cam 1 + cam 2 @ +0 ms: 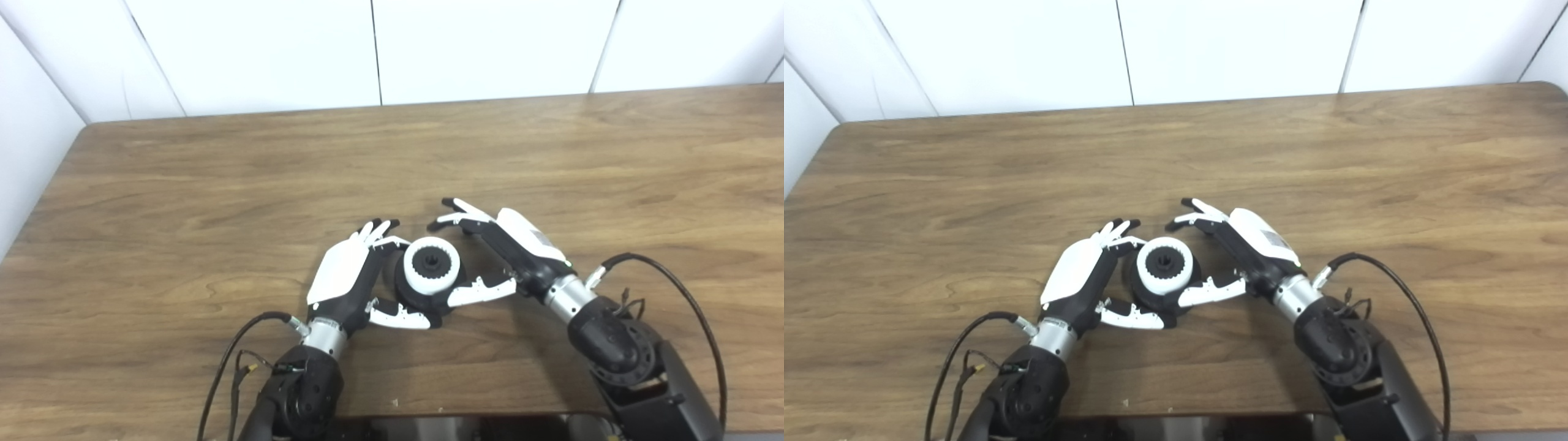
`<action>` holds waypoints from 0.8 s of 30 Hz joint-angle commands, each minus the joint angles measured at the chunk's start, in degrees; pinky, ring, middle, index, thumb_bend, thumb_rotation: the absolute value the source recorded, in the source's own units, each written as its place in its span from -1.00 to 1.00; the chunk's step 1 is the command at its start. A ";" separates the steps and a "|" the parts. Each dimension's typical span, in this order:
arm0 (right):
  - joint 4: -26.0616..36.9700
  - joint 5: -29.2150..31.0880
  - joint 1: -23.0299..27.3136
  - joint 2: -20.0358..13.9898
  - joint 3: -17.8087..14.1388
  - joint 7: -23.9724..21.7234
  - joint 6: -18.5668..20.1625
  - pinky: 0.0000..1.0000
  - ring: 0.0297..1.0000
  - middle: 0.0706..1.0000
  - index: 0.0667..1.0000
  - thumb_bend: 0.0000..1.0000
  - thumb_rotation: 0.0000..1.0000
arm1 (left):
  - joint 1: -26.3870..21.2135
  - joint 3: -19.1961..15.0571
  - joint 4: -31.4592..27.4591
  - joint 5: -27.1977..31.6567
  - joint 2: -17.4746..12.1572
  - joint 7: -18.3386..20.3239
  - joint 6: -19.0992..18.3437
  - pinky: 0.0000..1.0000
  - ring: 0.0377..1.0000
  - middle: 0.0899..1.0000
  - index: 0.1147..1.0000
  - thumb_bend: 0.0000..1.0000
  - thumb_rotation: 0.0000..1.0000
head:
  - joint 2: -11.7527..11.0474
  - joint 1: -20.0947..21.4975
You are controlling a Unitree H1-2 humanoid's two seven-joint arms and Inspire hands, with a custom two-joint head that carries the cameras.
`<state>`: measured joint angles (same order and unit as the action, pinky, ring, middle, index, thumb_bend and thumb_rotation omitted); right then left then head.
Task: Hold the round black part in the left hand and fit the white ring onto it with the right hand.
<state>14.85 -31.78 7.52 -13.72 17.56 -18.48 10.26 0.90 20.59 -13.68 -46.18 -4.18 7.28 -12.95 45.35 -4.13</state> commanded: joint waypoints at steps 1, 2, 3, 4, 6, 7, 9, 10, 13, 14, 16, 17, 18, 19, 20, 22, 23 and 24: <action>1.36 0.56 1.53 -0.65 -0.49 -0.97 0.89 0.67 0.94 0.98 1.00 1.00 0.37 | -1.19 -0.10 -1.20 0.39 -0.07 0.11 0.28 0.98 1.00 0.90 0.08 0.77 -0.35 | 0.05 -0.01; 1.34 0.74 1.55 -0.81 -0.48 -1.14 0.82 0.67 0.95 0.98 1.00 1.00 0.37 | -1.21 -0.12 -1.28 0.38 -0.07 0.27 0.13 0.98 1.00 0.91 0.09 0.77 -0.35 | 0.11 -0.01; 1.31 0.88 1.56 -0.92 -0.48 -1.30 0.80 0.68 0.95 0.99 1.00 1.00 0.37 | -1.24 -0.13 -1.30 0.36 -0.09 0.35 0.09 0.99 1.00 0.91 0.09 0.77 -0.35 | 0.14 -0.04; 1.24 1.09 1.55 -1.01 -0.53 -1.39 0.72 0.70 0.95 0.99 1.00 1.00 0.37 | -1.27 -0.14 -1.31 0.31 -0.11 0.38 0.10 0.99 1.00 0.91 0.09 0.77 -0.35 | 0.17 -0.06; 0.98 1.90 1.55 -1.28 -0.70 -1.49 0.39 0.71 0.96 1.00 1.00 1.00 0.36 | -1.32 -0.15 -1.20 0.24 -0.19 0.27 0.31 0.99 1.00 0.90 0.09 0.77 -0.35 | 0.26 -0.05; 0.86 2.31 1.56 -1.48 -0.80 -1.48 0.18 0.72 0.96 1.00 1.00 1.00 0.36 | -1.36 -0.14 -1.18 0.19 -0.22 0.31 0.31 0.99 1.00 0.90 0.09 0.76 -0.35 | 0.33 0.06; 0.75 2.91 1.61 -2.00 -0.97 -1.57 -0.07 0.71 0.97 1.00 1.00 1.00 0.39 | -1.43 -0.13 -1.16 0.10 -0.24 0.43 0.20 0.99 1.00 0.90 0.09 0.76 -0.33 | 0.41 0.16; 0.80 3.47 1.55 -2.37 -1.29 -1.61 -0.21 0.70 0.97 1.00 1.00 1.00 0.40 | -1.47 -0.14 -1.08 0.10 -0.24 0.42 0.20 0.99 1.00 0.90 0.09 0.76 -0.33 | 0.44 0.32; 1.17 4.92 1.15 -2.94 -2.29 -1.35 -0.32 0.69 0.97 1.00 1.00 1.00 0.42 | -1.51 -0.19 -0.90 0.17 -0.19 0.36 0.24 1.00 1.00 0.90 0.09 0.77 -0.34 | 0.49 0.53; 1.41 5.42 0.78 -2.90 -2.81 -0.95 -0.36 0.67 0.96 1.00 1.00 1.00 0.48 | -1.52 -0.18 -0.87 0.13 -0.16 0.41 0.15 1.00 1.00 0.90 0.08 0.77 -0.35 | 0.45 0.55; 1.47 6.39 0.05 -2.52 -3.80 0.10 -1.00 0.65 0.95 1.00 1.00 0.96 0.53 | -1.55 -0.16 -0.97 0.03 -0.12 0.72 -0.21 1.00 1.00 0.90 0.09 0.77 -0.36 | 0.44 0.67; 1.35 6.79 -0.26 -2.24 -4.23 0.60 -1.48 0.66 0.94 1.00 1.00 0.88 0.52 | -1.56 -0.16 -1.06 -0.03 -0.10 0.93 -0.42 1.00 1.00 0.91 0.09 0.77 -0.36 | 0.44 0.67; 1.10 7.48 -0.73 -1.89 -4.80 1.26 -2.20 0.66 0.94 1.00 1.00 0.88 0.52 | -1.57 -0.14 -1.11 -0.12 -0.11 1.02 -0.49 1.00 1.00 0.91 0.09 0.77 -0.36 | 0.40 0.74; 0.89 8.28 -1.39 -1.35 -5.55 2.20 -2.90 0.69 0.93 0.99 1.00 0.78 0.50 | -1.56 -0.17 -1.13 -0.15 -0.13 1.05 -0.46 0.99 1.00 0.91 0.09 0.77 -0.35 | 0.30 0.80; 0.75 8.76 -1.80 -0.98 -6.02 2.77 -3.33 0.69 0.92 0.98 1.00 0.76 0.49 | -1.54 -0.20 -1.12 -0.17 -0.14 1.05 -0.37 0.99 1.00 0.91 0.09 0.77 -0.35 | 0.19 0.85; 0.11 10.08 -2.80 0.03 -7.23 4.57 -4.77 0.69 0.89 0.95 0.98 0.71 0.45 | -1.47 -0.29 -1.10 -0.21 -0.12 0.95 -0.23 0.99 1.00 0.90 0.09 0.77 -0.35 | 0.03 0.92; -0.26 10.35 -3.34 0.64 -7.84 5.83 -5.52 0.68 0.87 0.93 0.96 0.70 0.45 | -1.42 -0.32 -1.12 -0.23 -0.13 0.93 -0.21 0.98 1.00 0.90 0.09 0.77 -0.35 | 0.06 0.96; -0.73 10.81 -3.96 1.43 -8.58 7.36 -6.62 0.64 0.82 0.88 0.91 0.68 0.46 | -1.38 -0.36 -1.18 -0.23 -0.14 0.97 -0.22 0.98 1.00 0.90 0.09 0.76 -0.35 | 0.04 0.97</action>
<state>13.78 -21.66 3.15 -13.23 10.34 -14.15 6.35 0.65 20.44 -13.69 -46.24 -4.19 8.53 -12.99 45.35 -3.08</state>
